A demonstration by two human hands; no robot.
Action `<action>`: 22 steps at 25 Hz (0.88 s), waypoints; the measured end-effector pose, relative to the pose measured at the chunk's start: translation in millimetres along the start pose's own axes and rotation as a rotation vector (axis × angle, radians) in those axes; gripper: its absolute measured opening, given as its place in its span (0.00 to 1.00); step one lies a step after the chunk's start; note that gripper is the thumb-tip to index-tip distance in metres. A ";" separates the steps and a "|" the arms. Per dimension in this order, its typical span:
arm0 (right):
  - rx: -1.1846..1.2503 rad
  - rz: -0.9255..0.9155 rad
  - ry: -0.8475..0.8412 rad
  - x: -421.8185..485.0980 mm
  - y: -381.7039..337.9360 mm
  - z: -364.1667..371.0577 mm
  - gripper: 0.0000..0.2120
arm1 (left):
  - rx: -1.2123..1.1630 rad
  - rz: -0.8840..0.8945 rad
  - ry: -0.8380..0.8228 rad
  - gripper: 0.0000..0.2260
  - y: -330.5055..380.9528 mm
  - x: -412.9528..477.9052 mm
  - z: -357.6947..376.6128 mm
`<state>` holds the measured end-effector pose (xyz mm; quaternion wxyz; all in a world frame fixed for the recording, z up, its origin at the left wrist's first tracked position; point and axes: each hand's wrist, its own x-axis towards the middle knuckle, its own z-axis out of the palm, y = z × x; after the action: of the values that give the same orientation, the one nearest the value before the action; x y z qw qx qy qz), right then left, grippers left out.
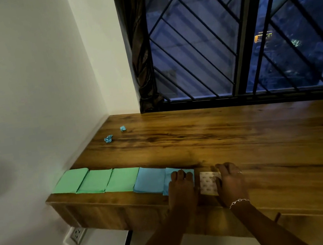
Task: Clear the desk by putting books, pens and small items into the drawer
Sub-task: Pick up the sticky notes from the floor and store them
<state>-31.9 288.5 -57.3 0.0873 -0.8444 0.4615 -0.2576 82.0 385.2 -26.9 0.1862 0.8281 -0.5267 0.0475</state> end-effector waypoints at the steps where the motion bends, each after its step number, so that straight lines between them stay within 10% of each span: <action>1: 0.001 -0.017 -0.002 -3.6 -4.6 0.7 0.21 | -0.028 -0.007 -0.054 0.22 -5.0 -4.3 -0.5; 15: 0.259 -0.033 0.139 -95.9 -83.0 22.9 0.14 | -0.265 0.023 0.111 0.21 -94.8 -88.8 -5.8; 22: 0.697 0.454 -0.058 -137.2 -80.9 45.7 0.07 | -0.732 -0.696 -0.068 0.13 -122.4 -139.3 2.1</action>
<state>-9.4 442.7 -113.7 0.4355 -0.6481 0.5183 -0.3487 129.2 549.5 -98.7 0.4518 0.8361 -0.2075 -0.2320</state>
